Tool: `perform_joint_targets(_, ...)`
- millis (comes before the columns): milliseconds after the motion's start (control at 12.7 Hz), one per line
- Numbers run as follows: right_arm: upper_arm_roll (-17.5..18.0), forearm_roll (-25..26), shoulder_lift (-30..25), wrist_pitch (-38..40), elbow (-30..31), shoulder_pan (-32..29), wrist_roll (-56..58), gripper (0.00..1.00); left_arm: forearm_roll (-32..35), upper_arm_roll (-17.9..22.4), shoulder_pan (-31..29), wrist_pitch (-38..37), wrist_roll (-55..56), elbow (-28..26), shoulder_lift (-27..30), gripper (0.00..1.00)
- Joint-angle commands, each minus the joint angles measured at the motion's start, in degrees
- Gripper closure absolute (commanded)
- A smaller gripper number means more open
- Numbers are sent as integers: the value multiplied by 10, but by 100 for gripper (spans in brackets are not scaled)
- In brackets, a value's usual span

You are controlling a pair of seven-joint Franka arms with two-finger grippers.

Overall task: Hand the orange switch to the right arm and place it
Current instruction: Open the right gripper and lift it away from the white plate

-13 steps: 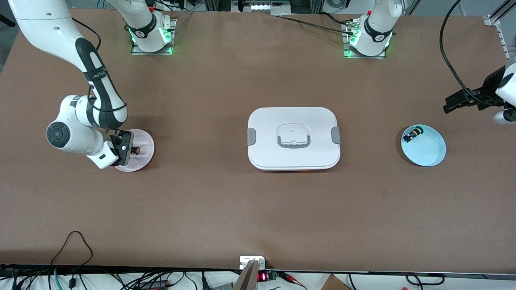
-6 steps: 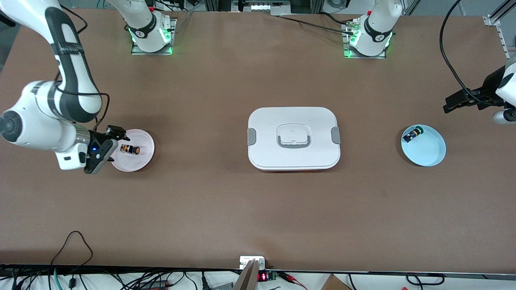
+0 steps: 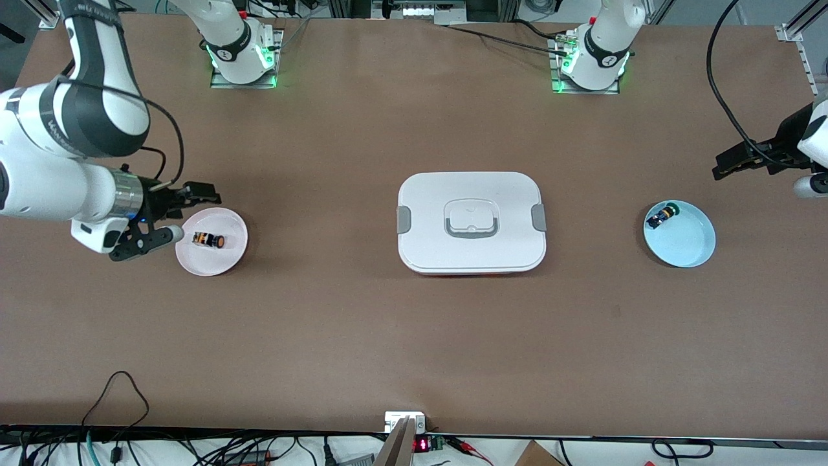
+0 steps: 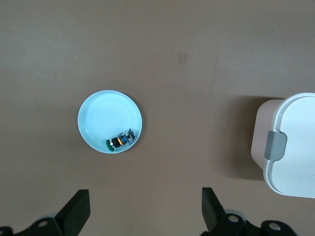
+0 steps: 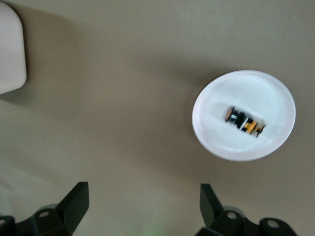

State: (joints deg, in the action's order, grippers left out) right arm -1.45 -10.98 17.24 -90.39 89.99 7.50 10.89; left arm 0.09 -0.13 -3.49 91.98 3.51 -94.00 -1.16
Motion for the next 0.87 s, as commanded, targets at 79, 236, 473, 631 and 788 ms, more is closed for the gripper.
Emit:
perform_joint_targets(79,-7,100,-20,55,-79,-1,-20,0,3,1,1,-10,2,15,2,0)
perform_joint_targets(236,-40,103,-33,61,-103,-2,-38,0,0,1,1,-10,2,19,-1,0)
perform_joint_targets(473,-52,109,-55,65,-92,-3,-114,0,0,-1,2,-10,-1,19,-2,0)
perform_joint_targets(631,-52,112,-80,45,-49,-3,-102,0,0,-1,1,-10,-1,19,-2,0)
perform_joint_targets(788,-52,112,-139,-12,40,-2,-94,0,0,-1,1,-10,-1,19,-2,0)
